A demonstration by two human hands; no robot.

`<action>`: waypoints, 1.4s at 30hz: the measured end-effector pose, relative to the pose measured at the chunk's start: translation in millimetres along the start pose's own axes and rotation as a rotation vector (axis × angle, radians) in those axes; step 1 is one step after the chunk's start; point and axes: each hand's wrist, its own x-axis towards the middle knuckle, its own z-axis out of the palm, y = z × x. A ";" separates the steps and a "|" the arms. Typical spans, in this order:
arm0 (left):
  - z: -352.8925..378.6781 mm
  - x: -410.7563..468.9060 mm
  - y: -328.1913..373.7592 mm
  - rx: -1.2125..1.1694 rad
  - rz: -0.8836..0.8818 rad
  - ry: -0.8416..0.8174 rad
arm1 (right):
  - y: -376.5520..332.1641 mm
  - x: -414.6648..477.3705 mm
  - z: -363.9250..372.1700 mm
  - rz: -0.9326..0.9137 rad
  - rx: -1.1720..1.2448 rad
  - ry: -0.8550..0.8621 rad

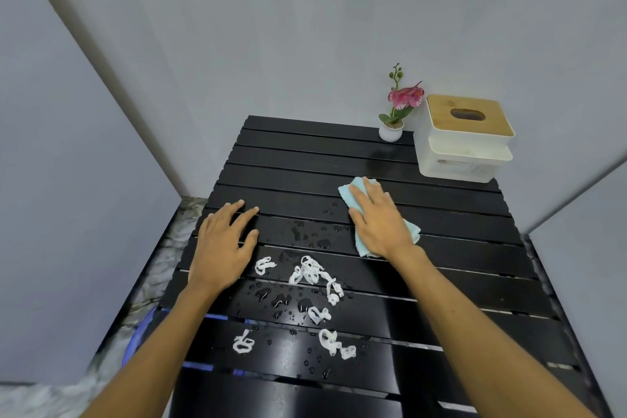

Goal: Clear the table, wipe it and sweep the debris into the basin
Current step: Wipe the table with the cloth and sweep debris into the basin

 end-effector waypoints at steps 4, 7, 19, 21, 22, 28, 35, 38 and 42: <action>-0.7 -0.1 0.5 -0.008 0.000 0.004 | -23.3 3.5 7.3 -0.063 0.044 -0.018; -0.7 -1.0 0.2 -0.009 0.005 0.005 | -41.6 2.8 12.8 -0.128 0.111 -0.018; -17.2 -0.8 -5.5 -0.246 -0.047 -0.056 | -66.0 -36.8 -39.7 0.031 0.659 -0.012; -27.0 -8.8 -9.1 -0.274 -0.049 -0.038 | -44.7 -53.6 -65.3 0.115 0.611 -0.020; -32.3 -15.3 -10.3 -0.272 -0.049 -0.017 | -31.6 -65.3 -76.2 0.159 0.569 -0.032; -47.8 -86.5 -22.5 -0.244 -0.022 -0.003 | 22.0 -167.9 -70.8 0.264 0.427 -0.086; -33.8 -142.9 -31.8 -0.075 0.034 -0.042 | 24.3 -219.1 -37.9 0.118 0.078 -0.049; -33.2 -148.0 -27.2 -0.047 0.028 -0.028 | 27.9 -219.5 -44.3 0.084 -0.033 -0.106; -34.4 -148.6 -26.0 -0.056 0.011 -0.022 | 37.1 -231.0 -50.2 -0.013 -0.028 -0.107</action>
